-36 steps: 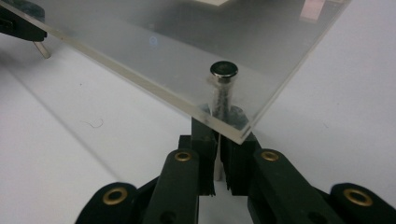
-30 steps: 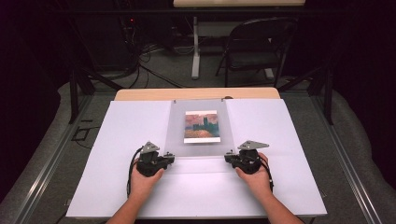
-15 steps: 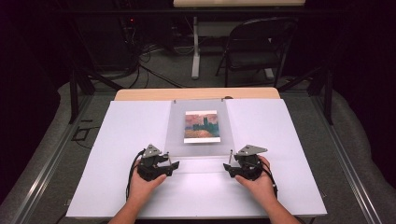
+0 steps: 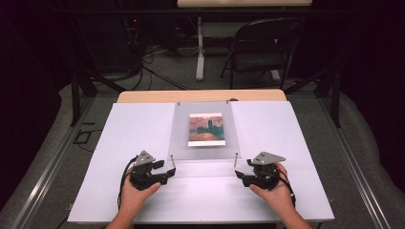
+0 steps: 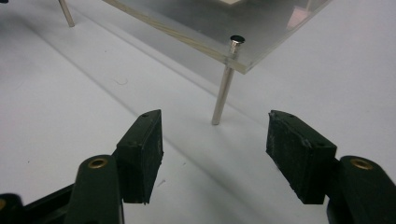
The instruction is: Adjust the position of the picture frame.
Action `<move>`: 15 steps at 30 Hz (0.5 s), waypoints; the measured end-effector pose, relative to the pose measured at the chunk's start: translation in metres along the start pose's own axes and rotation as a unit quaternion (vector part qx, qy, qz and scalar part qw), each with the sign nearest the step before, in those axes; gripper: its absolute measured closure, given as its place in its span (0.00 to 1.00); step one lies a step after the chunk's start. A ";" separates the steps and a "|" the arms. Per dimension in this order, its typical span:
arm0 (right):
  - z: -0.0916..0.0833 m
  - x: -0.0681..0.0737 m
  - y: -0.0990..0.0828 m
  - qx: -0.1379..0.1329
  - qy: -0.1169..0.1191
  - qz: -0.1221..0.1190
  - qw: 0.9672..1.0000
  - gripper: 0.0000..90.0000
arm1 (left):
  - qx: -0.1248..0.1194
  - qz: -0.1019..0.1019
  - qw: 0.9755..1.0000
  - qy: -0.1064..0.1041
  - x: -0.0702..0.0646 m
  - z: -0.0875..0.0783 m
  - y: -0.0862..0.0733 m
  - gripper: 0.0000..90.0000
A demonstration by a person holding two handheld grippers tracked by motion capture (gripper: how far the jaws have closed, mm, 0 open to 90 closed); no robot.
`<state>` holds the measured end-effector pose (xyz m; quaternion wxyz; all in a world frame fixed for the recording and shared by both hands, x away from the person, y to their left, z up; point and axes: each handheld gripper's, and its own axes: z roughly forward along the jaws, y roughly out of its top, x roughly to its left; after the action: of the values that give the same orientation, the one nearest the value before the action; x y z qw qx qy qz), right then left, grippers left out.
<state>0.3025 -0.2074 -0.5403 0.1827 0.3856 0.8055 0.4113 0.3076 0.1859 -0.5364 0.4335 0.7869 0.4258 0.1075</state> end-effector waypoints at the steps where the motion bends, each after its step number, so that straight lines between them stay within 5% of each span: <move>1: -0.002 -0.001 -0.001 0.000 -0.001 -0.001 1.000 0.40 | 0.000 -0.001 1.000 0.000 0.001 -0.003 -0.001 0.43; 10: -0.017 -0.015 -0.002 -0.009 -0.001 0.036 0.999 0.42 | -0.023 -0.001 1.000 -0.002 0.009 -0.020 0.000 0.41; 15: -0.021 -0.017 -0.003 0.011 0.008 0.045 0.999 0.49 | -0.021 -0.008 1.000 0.000 0.014 -0.024 -0.001 0.41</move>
<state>0.2988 -0.2324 -0.5310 0.1533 0.4204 0.7931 0.4132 0.3027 0.2106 -0.5254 0.4511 0.7743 0.4292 0.1129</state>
